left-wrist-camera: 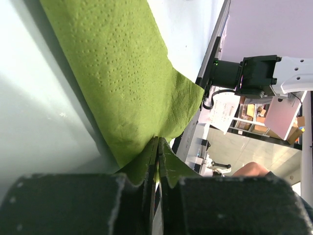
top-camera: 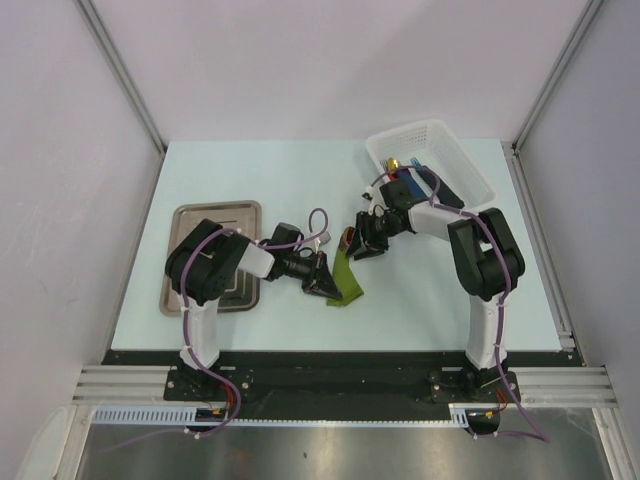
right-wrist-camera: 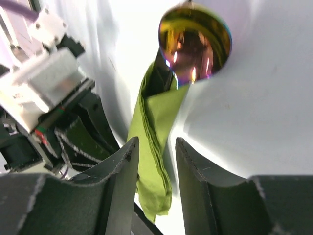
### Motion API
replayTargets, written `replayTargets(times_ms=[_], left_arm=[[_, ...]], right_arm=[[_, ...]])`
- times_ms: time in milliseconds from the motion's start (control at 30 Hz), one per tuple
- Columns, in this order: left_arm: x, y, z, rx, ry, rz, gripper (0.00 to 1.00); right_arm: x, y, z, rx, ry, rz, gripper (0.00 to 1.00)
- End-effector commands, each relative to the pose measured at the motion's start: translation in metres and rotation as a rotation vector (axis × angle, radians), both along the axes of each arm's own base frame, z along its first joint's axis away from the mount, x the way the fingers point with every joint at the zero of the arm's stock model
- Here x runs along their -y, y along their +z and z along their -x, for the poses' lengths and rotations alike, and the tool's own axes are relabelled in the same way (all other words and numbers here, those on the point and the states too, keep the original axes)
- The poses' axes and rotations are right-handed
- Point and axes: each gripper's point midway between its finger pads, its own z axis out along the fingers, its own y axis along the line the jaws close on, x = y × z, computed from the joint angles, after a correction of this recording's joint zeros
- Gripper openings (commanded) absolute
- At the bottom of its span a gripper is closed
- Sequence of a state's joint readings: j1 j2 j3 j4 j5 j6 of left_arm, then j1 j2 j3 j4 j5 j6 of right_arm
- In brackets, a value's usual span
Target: Place the utensils on the paper napkin and roll it up
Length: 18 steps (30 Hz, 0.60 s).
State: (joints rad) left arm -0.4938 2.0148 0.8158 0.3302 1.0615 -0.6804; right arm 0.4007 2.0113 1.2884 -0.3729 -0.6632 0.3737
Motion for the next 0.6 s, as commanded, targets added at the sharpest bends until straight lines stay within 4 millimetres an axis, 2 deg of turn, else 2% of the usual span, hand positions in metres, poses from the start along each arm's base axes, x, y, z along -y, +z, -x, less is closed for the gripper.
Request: replayTargets(times_ms=[0,100,167,233,400,567], left_arm=[[-0.005,-0.019,-0.005,0.015,0.033,-0.061,0.1],[-0.005,-0.018,-0.006,0.02,0.036,-0.06,0.1],[-0.005,-0.017,-0.006,0.023,0.034,-0.056,0.1],[-0.005,-0.017,-0.007,0.025,0.035,-0.057,0.1],[-0.004,-0.015,-0.01,0.032,0.044,-0.047,0.1],[-0.002,-0.01,-0.013,0.042,0.057,-0.034,0.1]], right_arm=[[-0.009,-0.01,-0.01,-0.009,-0.012,0.004,0.41],[-0.012,-0.014,-0.007,-0.006,0.003,0.014,0.43],[-0.013,-0.017,-0.003,-0.018,0.009,0.028,0.53],[-0.014,-0.023,0.001,-0.012,0.028,0.056,0.56],[-0.007,-0.045,0.01,-0.027,0.05,0.174,0.5],[-0.003,-0.051,0.015,-0.04,0.052,0.209,0.35]])
